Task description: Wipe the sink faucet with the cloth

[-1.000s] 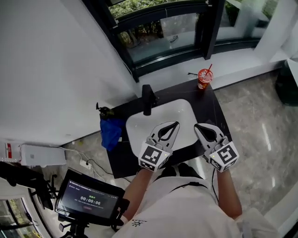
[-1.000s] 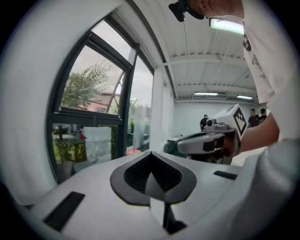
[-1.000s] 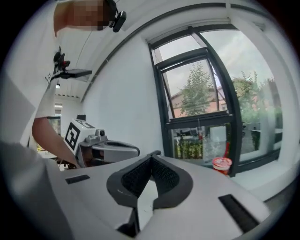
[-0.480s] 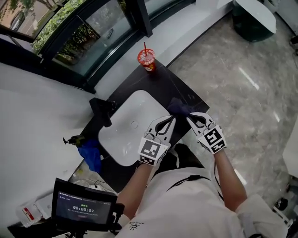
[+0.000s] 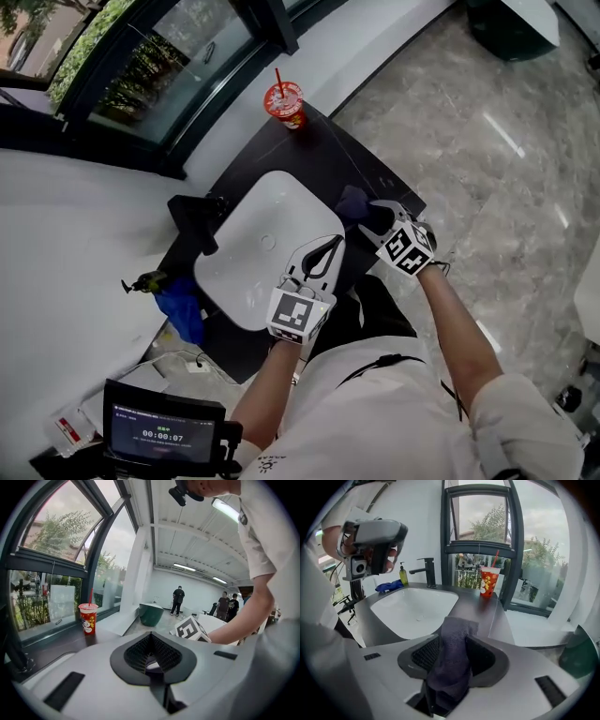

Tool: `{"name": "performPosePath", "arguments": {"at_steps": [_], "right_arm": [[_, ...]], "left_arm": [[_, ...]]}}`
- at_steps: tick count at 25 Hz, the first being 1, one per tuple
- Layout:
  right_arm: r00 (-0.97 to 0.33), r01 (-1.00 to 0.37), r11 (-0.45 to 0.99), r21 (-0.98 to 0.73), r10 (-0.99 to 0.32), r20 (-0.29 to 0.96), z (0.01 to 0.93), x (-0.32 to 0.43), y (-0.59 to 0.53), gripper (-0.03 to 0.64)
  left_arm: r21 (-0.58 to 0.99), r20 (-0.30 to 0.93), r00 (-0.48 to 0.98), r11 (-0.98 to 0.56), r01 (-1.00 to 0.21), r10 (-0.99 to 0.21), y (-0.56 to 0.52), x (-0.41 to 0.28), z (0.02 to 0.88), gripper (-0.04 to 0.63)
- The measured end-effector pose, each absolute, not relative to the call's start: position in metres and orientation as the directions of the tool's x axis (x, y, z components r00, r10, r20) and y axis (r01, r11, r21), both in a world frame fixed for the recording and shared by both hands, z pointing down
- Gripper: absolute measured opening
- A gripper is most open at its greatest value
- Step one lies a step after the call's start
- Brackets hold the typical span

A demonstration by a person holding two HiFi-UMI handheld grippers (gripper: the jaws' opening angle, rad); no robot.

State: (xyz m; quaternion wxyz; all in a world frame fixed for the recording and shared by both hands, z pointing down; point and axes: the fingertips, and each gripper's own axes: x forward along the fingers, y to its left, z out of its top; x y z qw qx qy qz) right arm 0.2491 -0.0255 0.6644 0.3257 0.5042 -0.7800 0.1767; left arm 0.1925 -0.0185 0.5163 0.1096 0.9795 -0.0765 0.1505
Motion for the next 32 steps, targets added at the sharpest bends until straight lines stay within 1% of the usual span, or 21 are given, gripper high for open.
{"name": "performPosePath", "arguments": {"at_steps": [5,10,11,12,17,25,29,32], "right_arm": [[-0.265,-0.896,0.441,0.056,-0.631,0.729,0.691,0.251,-0.036,0.165],[-0.267,-0.909,0.416,0.021,-0.62,0.738,0.692,0.254,-0.036,0.164],[-0.268,-0.911,0.411,0.011,-0.614,0.742,0.691,0.255,-0.036,0.153],[-0.269,-0.913,0.407,0.003,-0.608,0.747,0.69,0.257,-0.035,0.119],[-0.274,-0.923,0.383,-0.028,-0.605,0.748,0.686,0.261,-0.034,0.101],[-0.278,-0.943,0.328,-0.053,-0.695,0.663,0.636,0.265,-0.046,0.101],[-0.305,-0.934,0.355,-0.041,-0.733,0.609,0.597,0.253,-0.054,0.101],[-0.357,-0.912,0.41,-0.03,-0.752,0.554,0.561,0.232,-0.065,0.101]], "left_arm": [[0.208,0.328,0.932,-0.95,-0.233,-0.157,-0.028,0.179,0.525,0.0],[0.22,0.313,0.935,-0.945,-0.24,-0.165,-0.029,0.179,0.523,0.0],[0.226,0.311,0.936,-0.944,-0.242,-0.166,-0.029,0.181,0.521,0.0],[0.228,0.31,0.936,-0.943,-0.242,-0.165,-0.027,0.183,0.518,0.0],[0.206,0.288,0.942,-0.95,-0.234,-0.169,-0.027,0.179,0.506,0.0],[0.166,0.258,0.922,-0.927,-0.337,-0.289,-0.05,0.149,0.487,0.0],[0.145,0.239,0.898,-0.901,-0.409,-0.369,-0.061,0.127,0.475,0.0],[0.128,0.227,0.866,-0.868,-0.479,-0.445,-0.072,0.103,0.464,-0.001]]}}
